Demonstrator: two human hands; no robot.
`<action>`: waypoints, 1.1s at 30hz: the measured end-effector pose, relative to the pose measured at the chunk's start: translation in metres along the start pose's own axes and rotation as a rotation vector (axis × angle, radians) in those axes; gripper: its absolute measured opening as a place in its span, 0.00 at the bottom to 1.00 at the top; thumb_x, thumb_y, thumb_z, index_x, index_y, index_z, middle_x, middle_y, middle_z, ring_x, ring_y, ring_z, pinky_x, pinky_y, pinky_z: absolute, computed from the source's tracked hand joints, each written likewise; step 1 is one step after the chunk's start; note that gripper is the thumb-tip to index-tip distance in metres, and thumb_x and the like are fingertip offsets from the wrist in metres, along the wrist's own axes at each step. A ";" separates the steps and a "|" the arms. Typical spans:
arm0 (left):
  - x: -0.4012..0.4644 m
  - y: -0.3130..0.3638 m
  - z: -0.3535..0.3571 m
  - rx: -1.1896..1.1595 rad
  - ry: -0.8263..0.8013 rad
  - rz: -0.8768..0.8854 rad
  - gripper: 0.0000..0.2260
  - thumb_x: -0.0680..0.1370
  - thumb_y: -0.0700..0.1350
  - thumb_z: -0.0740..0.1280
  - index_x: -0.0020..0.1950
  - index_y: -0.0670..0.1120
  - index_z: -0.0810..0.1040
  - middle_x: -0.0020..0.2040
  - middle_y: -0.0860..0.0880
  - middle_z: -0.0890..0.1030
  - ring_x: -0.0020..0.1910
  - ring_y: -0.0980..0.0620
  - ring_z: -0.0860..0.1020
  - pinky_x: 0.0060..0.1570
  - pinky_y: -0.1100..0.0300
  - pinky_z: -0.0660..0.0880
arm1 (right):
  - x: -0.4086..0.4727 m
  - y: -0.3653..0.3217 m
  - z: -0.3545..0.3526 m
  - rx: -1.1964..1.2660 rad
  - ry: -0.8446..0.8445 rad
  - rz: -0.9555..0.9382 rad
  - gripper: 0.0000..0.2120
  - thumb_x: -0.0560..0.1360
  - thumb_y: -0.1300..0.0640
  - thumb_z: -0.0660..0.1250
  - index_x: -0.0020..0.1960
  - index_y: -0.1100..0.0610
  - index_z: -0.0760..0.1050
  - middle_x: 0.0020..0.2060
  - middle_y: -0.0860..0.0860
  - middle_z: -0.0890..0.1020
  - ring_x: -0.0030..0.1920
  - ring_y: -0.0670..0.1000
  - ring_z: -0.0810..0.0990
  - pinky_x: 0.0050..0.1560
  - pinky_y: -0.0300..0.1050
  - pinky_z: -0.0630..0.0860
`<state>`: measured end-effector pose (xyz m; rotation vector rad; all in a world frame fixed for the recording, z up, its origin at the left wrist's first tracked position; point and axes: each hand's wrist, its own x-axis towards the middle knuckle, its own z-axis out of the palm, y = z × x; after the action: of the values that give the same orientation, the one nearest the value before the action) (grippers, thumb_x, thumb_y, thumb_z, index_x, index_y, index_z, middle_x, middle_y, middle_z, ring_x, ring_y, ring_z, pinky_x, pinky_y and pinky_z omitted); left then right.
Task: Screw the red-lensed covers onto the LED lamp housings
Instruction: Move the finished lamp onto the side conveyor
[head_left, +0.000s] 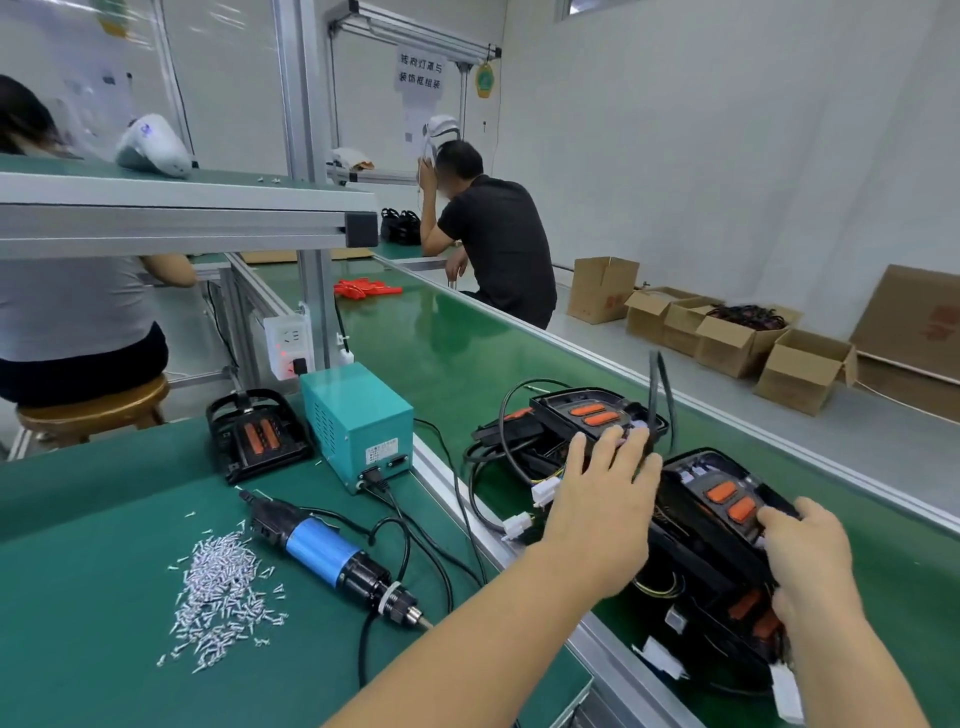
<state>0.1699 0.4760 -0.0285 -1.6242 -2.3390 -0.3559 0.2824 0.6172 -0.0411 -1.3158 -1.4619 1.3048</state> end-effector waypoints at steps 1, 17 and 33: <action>-0.001 0.000 0.001 0.025 0.013 0.006 0.29 0.79 0.44 0.61 0.77 0.44 0.53 0.79 0.45 0.46 0.77 0.43 0.43 0.72 0.42 0.39 | 0.001 -0.001 -0.001 -0.057 -0.011 -0.009 0.26 0.81 0.62 0.59 0.77 0.59 0.59 0.76 0.55 0.63 0.71 0.61 0.67 0.66 0.57 0.66; -0.054 -0.029 -0.019 -0.005 -0.037 -0.150 0.27 0.81 0.43 0.54 0.78 0.43 0.47 0.79 0.45 0.51 0.77 0.46 0.42 0.69 0.42 0.30 | -0.083 -0.058 0.025 -0.736 -0.065 -0.525 0.23 0.83 0.52 0.49 0.77 0.52 0.61 0.79 0.51 0.57 0.78 0.51 0.51 0.74 0.63 0.37; -0.195 -0.118 -0.039 0.023 -0.070 -0.683 0.24 0.83 0.46 0.49 0.78 0.50 0.45 0.79 0.54 0.48 0.77 0.50 0.42 0.72 0.43 0.37 | -0.230 -0.020 0.166 -0.778 -0.728 -0.837 0.24 0.83 0.45 0.46 0.78 0.43 0.52 0.78 0.43 0.53 0.77 0.43 0.48 0.73 0.64 0.37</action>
<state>0.1271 0.2521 -0.0669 -0.7853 -2.8798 -0.4005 0.1596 0.3606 -0.0320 -0.4244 -2.8052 0.6397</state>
